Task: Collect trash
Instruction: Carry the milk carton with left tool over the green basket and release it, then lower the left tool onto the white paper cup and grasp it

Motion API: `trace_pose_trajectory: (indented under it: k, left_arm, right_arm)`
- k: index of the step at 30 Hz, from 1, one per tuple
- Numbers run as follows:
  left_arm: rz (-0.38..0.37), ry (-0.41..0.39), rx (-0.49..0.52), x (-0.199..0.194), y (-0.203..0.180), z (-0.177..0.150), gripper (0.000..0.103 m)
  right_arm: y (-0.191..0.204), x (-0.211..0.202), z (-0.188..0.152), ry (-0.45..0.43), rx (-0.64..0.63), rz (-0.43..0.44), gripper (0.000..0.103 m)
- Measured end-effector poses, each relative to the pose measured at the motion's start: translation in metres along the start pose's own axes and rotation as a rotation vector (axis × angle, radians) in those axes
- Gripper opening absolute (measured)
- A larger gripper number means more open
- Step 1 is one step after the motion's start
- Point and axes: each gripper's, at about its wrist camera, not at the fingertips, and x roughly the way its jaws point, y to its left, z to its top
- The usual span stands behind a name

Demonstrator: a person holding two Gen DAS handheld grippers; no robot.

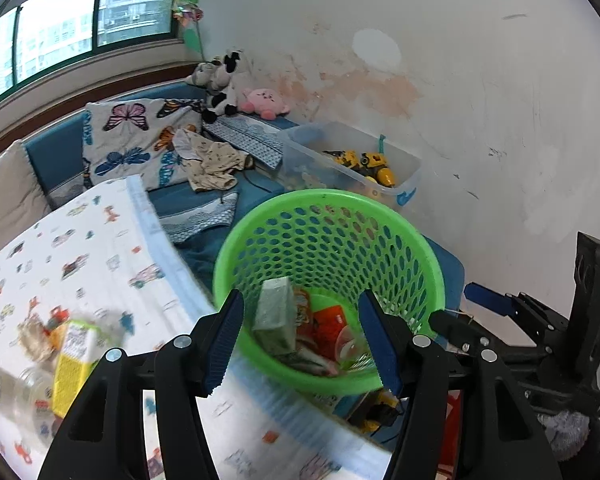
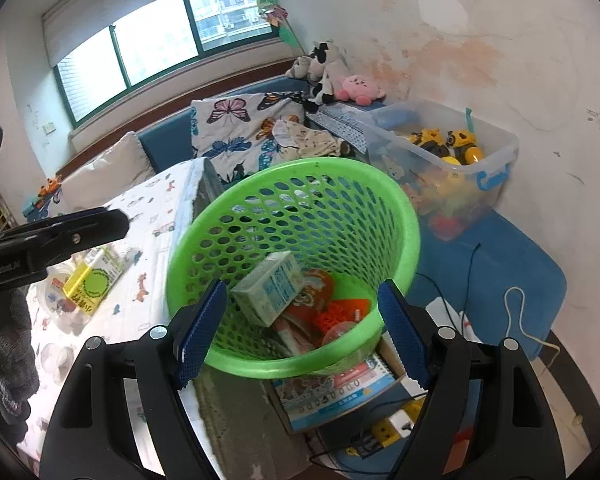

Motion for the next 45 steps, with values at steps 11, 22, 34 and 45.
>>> trace_pose_trajectory:
  k: [11, 22, 34, 45]
  left_arm:
    - [0.086, -0.025, -0.086, -0.053, 0.059, -0.043, 0.058]
    - [0.216, -0.046, -0.214, -0.102, 0.143, -0.082, 0.058]
    - [0.277, -0.032, -0.334, -0.117, 0.203, -0.110, 0.058]
    - [0.302, -0.022, -0.371, -0.098, 0.233, -0.109, 0.058]
  right_arm:
    - [0.039, 0.002, 0.003, 0.000, -0.046, 0.056, 0.078]
    - [0.088, 0.011, 0.003, 0.010, -0.112, 0.113, 0.079]
    - [0.129, 0.023, 0.005, 0.032, -0.166, 0.162, 0.080]
    - [0.156, 0.031, 0.004, 0.051, -0.201, 0.191, 0.080]
